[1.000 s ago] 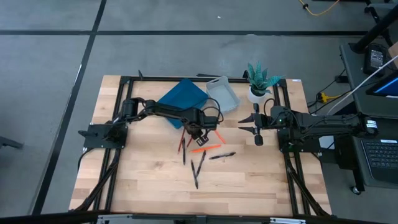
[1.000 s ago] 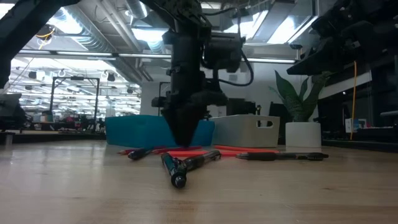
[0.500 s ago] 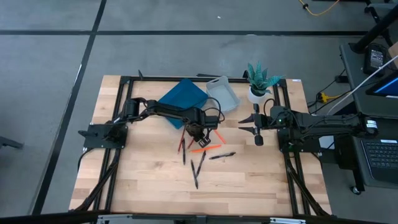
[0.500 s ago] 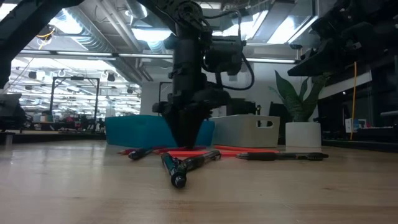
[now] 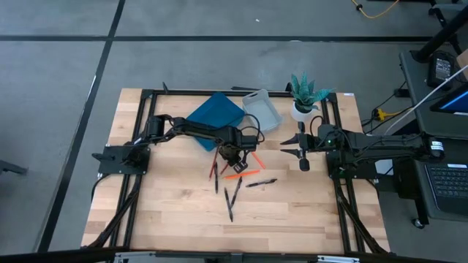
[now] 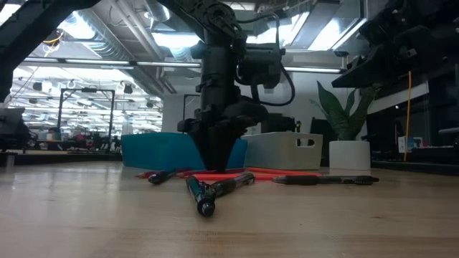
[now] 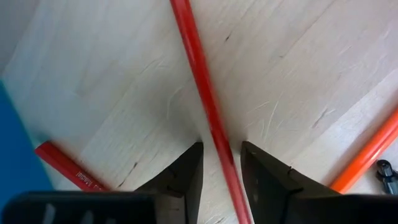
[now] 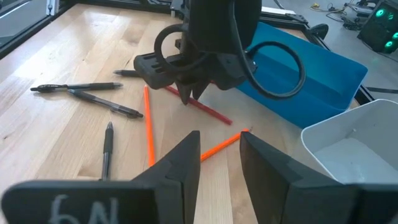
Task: Sort pens & pencils
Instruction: Put the red pencil into the blue bin
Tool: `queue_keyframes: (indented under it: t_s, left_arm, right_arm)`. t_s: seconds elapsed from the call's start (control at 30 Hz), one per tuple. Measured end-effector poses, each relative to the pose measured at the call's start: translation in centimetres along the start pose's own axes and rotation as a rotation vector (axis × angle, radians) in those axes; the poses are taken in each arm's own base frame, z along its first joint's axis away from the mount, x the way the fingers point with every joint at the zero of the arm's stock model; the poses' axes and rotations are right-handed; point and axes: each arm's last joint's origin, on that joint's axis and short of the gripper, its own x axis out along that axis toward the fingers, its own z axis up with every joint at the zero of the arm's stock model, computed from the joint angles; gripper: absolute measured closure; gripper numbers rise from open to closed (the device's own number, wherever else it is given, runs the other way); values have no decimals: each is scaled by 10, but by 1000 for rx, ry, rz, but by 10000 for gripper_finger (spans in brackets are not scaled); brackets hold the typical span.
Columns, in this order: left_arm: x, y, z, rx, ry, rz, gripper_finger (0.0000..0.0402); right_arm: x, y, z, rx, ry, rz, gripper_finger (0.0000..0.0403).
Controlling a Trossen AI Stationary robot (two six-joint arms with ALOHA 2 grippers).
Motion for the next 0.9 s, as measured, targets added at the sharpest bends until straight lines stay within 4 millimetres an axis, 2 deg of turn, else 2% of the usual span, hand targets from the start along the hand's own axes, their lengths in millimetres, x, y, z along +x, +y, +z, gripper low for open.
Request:
queue_keyframes:
  t_s: [0.23, 0.67, 0.9]
  left_arm:
    - [1, 0, 0, 66, 0, 5, 309]
    - [1, 1, -1, 117, 8, 17, 387]
    - [1, 1, -2, 126, 10, 18, 387]
  right_arm:
    - [0, 0, 0, 0, 0, 0, 288]
    - [0, 0, 0, -2, 0, 0, 288]
    - [0, 0, 0, -1, 0, 0, 288]
